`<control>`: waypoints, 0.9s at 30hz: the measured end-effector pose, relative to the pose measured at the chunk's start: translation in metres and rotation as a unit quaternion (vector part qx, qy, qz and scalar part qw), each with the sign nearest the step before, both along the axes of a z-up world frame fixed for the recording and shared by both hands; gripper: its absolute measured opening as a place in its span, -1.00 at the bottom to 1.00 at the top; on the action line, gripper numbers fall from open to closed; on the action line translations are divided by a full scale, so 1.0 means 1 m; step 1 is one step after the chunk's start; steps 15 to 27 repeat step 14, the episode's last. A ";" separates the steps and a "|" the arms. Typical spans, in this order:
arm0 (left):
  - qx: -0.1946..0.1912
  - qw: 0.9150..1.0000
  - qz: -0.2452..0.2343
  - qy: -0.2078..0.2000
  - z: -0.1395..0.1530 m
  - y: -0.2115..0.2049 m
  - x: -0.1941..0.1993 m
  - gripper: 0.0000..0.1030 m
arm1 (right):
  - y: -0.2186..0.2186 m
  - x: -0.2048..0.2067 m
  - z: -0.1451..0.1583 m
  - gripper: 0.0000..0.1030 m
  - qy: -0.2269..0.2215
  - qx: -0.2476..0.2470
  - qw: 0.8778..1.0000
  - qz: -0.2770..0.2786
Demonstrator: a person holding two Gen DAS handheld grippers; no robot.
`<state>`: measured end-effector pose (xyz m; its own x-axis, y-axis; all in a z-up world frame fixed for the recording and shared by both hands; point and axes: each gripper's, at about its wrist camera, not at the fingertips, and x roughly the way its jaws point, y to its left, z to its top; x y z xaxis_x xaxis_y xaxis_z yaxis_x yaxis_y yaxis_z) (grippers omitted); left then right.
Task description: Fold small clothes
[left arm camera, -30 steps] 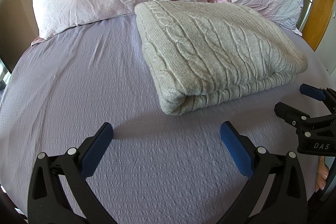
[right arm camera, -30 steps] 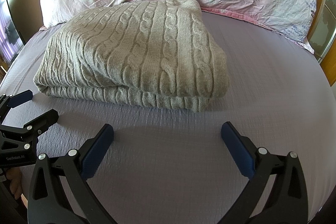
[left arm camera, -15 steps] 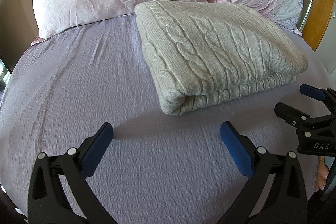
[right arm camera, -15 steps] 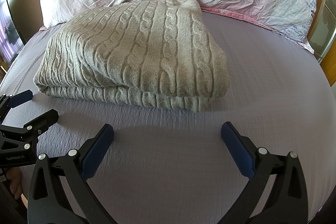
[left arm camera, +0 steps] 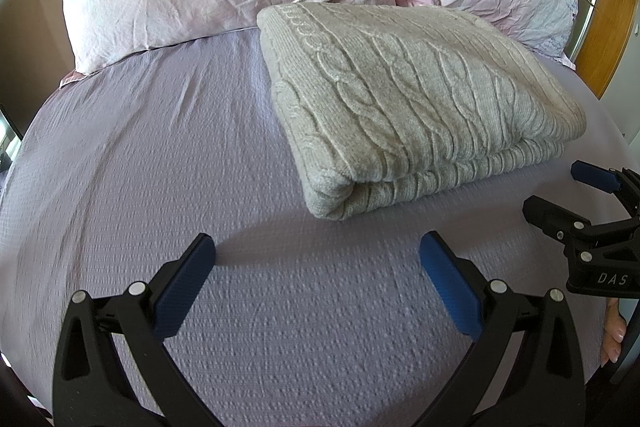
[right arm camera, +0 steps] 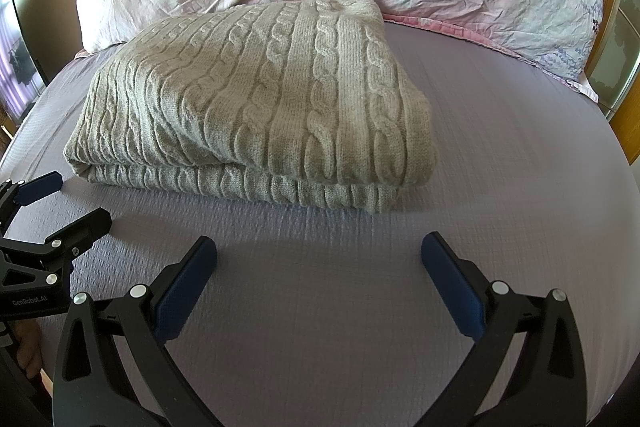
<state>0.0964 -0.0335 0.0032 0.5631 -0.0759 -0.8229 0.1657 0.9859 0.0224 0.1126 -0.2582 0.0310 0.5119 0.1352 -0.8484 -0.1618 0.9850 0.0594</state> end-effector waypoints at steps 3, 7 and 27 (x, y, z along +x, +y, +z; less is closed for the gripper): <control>0.000 1.000 0.000 0.000 0.000 0.000 0.000 0.97 | 0.000 0.000 0.000 0.97 0.000 0.000 1.000 0.000; 0.000 1.000 0.000 0.000 0.000 0.000 0.000 0.97 | 0.000 0.001 0.000 0.97 0.000 0.000 1.000 0.000; 0.000 1.000 0.000 0.000 0.000 0.000 0.000 0.97 | 0.001 0.001 0.000 0.97 0.000 0.000 1.000 0.000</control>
